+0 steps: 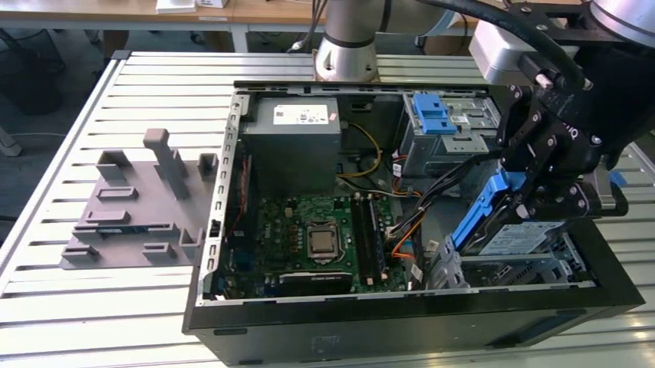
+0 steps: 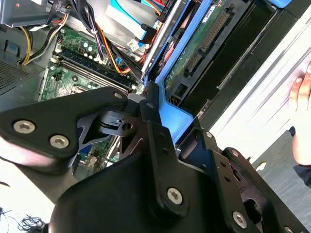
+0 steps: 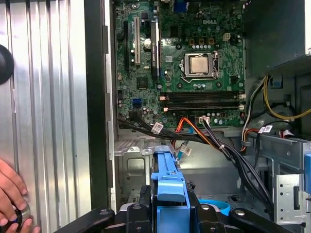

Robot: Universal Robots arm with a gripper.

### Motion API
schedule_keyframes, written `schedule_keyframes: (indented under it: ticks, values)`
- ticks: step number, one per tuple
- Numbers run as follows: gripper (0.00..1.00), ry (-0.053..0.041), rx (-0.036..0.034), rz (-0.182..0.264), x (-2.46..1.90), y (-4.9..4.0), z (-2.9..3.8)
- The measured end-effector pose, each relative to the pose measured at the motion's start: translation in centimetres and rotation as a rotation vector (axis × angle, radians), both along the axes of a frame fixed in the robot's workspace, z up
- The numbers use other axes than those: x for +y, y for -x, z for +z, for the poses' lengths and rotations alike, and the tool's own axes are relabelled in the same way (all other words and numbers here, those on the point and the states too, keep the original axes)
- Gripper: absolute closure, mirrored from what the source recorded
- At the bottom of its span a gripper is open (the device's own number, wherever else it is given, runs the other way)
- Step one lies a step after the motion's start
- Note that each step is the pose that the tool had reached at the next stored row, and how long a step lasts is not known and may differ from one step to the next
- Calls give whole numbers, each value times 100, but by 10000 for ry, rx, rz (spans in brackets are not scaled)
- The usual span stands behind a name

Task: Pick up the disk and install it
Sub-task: 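Insert the disk into the insertion slot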

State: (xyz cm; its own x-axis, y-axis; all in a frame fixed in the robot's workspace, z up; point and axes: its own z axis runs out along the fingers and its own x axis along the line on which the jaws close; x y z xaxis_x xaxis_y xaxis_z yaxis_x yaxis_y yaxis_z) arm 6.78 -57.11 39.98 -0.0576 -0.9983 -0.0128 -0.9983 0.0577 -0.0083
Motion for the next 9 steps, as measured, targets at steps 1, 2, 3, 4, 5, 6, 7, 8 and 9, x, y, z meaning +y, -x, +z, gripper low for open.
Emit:
schedule_keyframes:
  ticks: [1,2,3,4,5,6,7,8,9]
  values:
    - [63,1,0,0,0,0,0]
    - [63,0,0,0,0,0,-1]
    - [63,-1,0,0,0,0,-1]
    - [63,-1,0,0,0,0,-1]
    - [63,-2,0,0,0,0,-3]
    - [63,-2,0,0,0,0,-5]
    - [63,-4,0,0,0,0,-9]
    - [63,-3,0,0,0,0,-15]
    - [63,-2,0,0,0,0,-22]
